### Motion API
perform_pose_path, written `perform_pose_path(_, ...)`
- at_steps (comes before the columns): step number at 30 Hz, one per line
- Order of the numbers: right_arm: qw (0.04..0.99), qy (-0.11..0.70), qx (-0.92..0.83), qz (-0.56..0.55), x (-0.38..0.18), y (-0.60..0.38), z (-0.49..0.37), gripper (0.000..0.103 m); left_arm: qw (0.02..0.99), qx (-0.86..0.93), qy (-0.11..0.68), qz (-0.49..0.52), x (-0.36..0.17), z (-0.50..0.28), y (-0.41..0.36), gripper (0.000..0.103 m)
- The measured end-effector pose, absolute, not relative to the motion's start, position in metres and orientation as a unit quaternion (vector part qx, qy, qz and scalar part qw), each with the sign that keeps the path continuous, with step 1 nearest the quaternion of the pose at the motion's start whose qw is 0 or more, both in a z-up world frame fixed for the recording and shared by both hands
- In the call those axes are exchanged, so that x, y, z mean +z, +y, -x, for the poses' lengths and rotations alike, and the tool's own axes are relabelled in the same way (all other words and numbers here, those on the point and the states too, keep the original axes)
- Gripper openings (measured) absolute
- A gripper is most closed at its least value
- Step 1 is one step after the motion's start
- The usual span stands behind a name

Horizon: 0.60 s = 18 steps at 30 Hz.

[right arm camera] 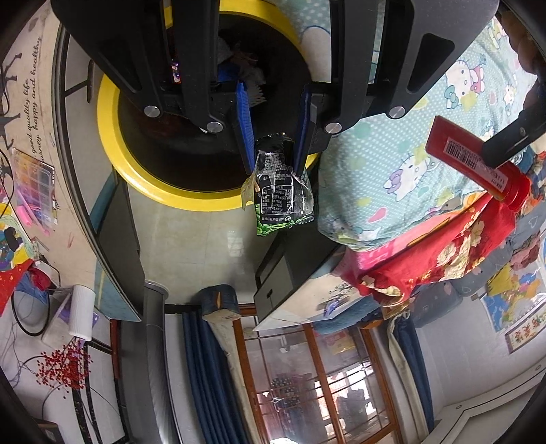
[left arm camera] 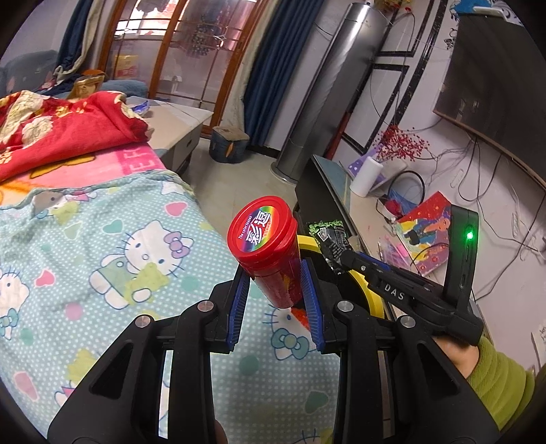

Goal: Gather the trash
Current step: 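Lift the packet and red tube and carry both tools over the bin, then open the right tool over the bin while the left tool opens, dropping both items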

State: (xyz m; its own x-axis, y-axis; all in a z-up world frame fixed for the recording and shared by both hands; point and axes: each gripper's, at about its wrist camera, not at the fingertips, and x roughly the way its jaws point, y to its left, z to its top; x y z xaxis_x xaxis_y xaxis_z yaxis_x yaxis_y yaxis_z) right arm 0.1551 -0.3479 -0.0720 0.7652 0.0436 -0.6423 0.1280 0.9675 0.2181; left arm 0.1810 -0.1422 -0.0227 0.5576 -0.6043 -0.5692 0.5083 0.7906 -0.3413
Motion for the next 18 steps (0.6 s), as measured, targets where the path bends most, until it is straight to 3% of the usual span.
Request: perform_pose_path(18,0.922,0.348,-0.068,-0.156,-0.086,-0.394,-0.145,0.022,0.858,-0.363,0.362,0.018,-0.035,-0.169,-0.195,0.024)
